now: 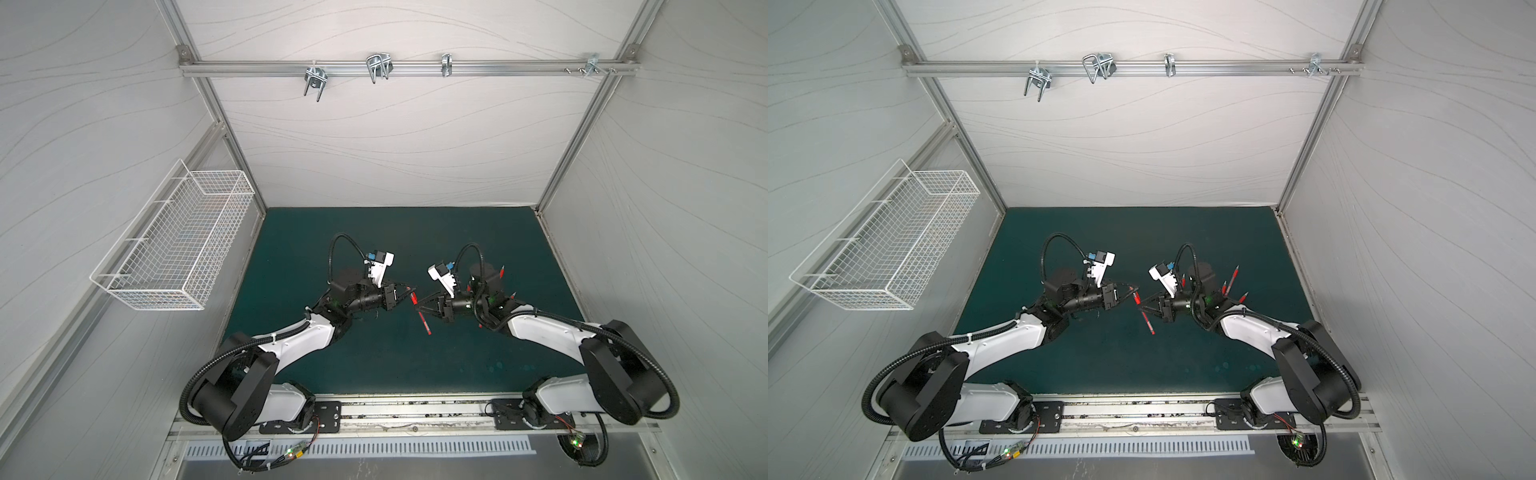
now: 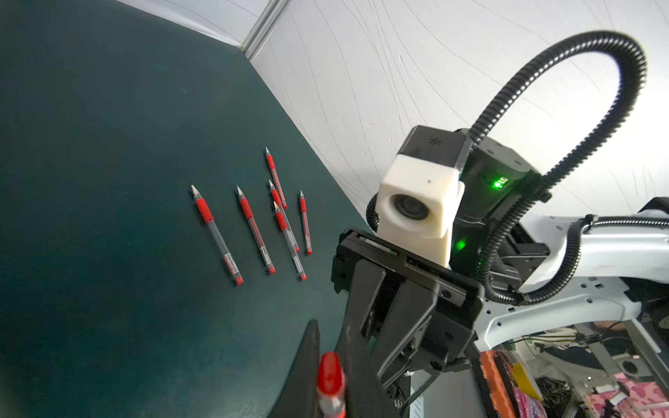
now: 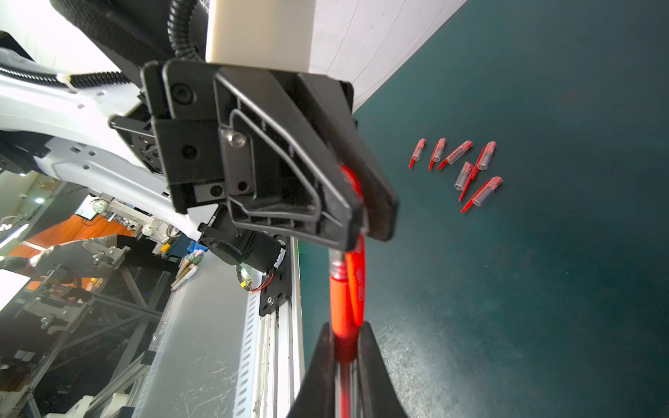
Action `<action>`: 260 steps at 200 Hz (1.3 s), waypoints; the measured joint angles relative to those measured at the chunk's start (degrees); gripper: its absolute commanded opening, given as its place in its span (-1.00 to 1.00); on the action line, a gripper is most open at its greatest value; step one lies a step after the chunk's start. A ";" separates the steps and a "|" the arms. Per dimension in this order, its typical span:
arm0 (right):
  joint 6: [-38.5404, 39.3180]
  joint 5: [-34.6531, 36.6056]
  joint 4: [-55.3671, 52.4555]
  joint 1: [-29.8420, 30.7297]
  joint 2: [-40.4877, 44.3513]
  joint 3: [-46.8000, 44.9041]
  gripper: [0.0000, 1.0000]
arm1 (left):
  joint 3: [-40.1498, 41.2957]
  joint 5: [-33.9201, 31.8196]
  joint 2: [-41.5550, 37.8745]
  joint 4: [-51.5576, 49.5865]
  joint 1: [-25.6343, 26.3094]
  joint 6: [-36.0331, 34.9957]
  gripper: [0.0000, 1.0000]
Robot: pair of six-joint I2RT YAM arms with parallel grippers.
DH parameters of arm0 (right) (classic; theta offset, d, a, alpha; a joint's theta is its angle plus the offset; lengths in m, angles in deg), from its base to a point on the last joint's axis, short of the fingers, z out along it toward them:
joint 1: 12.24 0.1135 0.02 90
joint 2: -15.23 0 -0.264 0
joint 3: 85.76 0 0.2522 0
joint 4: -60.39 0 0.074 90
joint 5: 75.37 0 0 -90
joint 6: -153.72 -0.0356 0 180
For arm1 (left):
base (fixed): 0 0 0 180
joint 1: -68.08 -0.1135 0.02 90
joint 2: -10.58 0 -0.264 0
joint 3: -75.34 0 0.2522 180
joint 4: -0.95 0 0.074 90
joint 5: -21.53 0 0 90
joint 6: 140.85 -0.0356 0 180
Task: Remove pen caps from pens
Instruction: Open the pen cap on the pen.
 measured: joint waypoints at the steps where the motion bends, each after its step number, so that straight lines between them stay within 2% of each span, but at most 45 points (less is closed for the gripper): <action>1: 0.04 0.09 -0.07 0.07 0.04 0.00 -1.00 | 0.00 0.00 0.00 0.00 0.00 0.15 -0.55; 35: 1.29 4.07 -1.16 2.14 2.08 0.00 -1.00 | 0.00 0.31 0.17 0.13 0.00 0.00 -0.57; 64: 1.25 5.79 -1.14 2.14 2.25 -0.02 -1.00 | 0.00 0.52 0.61 0.96 0.02 0.26 -0.78; 80: 1.27 6.14 -1.07 2.14 2.25 -0.07 -1.00 | 0.00 0.61 0.81 1.20 0.02 0.26 -0.99; 86: 1.25 6.19 -1.05 2.14 2.25 -0.09 -1.00 | 0.00 0.70 0.85 1.25 0.00 0.37 -1.00; 107: 1.22 6.10 -1.05 2.14 2.25 -0.11 -0.41 | 0.00 0.87 1.11 1.66 0.00 0.44 -1.00; 122: 1.11 5.62 -0.61 2.12 2.25 -0.15 -0.29 | 0.00 1.33 1.46 2.25 0.02 0.48 -1.00; 144: 0.15 3.80 1.14 1.97 2.14 -0.44 -0.26 | 0.02 2.16 2.29 3.54 0.02 0.76 -1.00; 176: -1.31 1.73 3.50 1.95 0.68 -0.46 -0.36 | 0.13 2.97 2.58 5.07 0.07 0.98 -1.00; 240: -4.00 -0.33 7.54 0.79 -0.76 -1.44 -1.00 | 0.37 3.63 2.62 6.56 0.07 2.05 -1.00; 260: -3.89 -0.13 7.91 0.76 -0.70 -1.66 -1.00 | 0.37 3.56 2.64 6.58 0.07 2.16 -1.00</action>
